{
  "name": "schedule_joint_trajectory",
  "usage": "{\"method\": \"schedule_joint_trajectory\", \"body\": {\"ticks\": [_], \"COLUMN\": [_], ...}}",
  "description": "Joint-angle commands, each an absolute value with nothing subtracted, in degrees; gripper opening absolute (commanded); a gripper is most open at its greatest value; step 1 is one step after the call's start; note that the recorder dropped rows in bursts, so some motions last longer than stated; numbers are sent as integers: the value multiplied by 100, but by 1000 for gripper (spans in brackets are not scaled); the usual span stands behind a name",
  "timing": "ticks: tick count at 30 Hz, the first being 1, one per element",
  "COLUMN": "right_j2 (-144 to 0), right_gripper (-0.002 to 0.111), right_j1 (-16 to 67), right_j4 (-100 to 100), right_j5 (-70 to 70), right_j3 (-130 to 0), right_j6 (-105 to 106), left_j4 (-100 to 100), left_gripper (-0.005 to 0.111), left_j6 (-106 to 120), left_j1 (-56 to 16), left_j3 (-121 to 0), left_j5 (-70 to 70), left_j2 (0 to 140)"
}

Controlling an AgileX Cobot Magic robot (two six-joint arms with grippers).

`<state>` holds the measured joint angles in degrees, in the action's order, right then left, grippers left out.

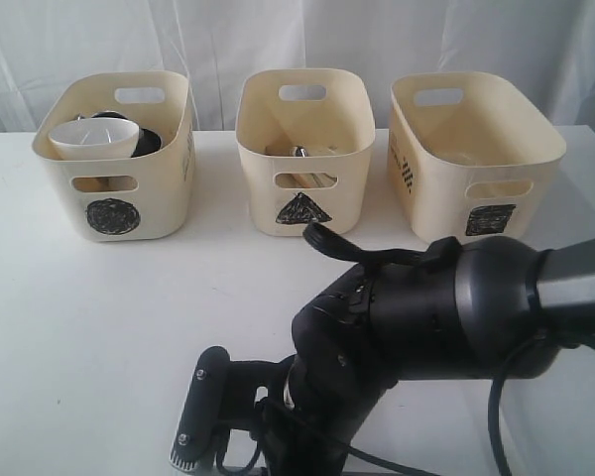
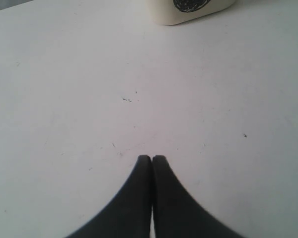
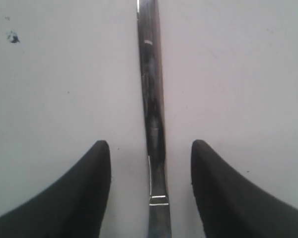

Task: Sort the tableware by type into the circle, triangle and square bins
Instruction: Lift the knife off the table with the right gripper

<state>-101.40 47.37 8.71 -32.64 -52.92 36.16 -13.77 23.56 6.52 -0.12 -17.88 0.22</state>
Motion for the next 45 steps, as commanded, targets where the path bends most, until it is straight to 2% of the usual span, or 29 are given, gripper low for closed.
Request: {"method": "schedule_joint_trajectory", "body": {"ticks": [1,21,29,37,42,45], "right_j2": [-10152,-10586,-10588,-10588,-10588,-10514], "right_gripper": [47,47,22,14,0,0], "right_j1": [4740,4740,4740,4740,4740,4740], "right_j4": [789,574,574,574,574,584], "right_j5": [-3331,-3705,-3746,-4005,-4082,-4068], "right_j3": [-5277,-5277,-5277,-5277,-5277,-5277], "right_j6": [3537,3579,3579,3579,3579,3579], "left_j4": [-1414,-1414,-1414,-1414,-1414,-1414], "left_gripper": [0,0,0,0,0,0], "left_j6": [2361,2361,2361,2361,2361,2361], "left_j1": [659,659,659,659,659,659], "left_j3": [0,0,0,0,0,0], "left_j5": [-1803,-1803,-1803,-1803,-1803,-1803], "left_j2": [0,0,0,0,0,0]}}
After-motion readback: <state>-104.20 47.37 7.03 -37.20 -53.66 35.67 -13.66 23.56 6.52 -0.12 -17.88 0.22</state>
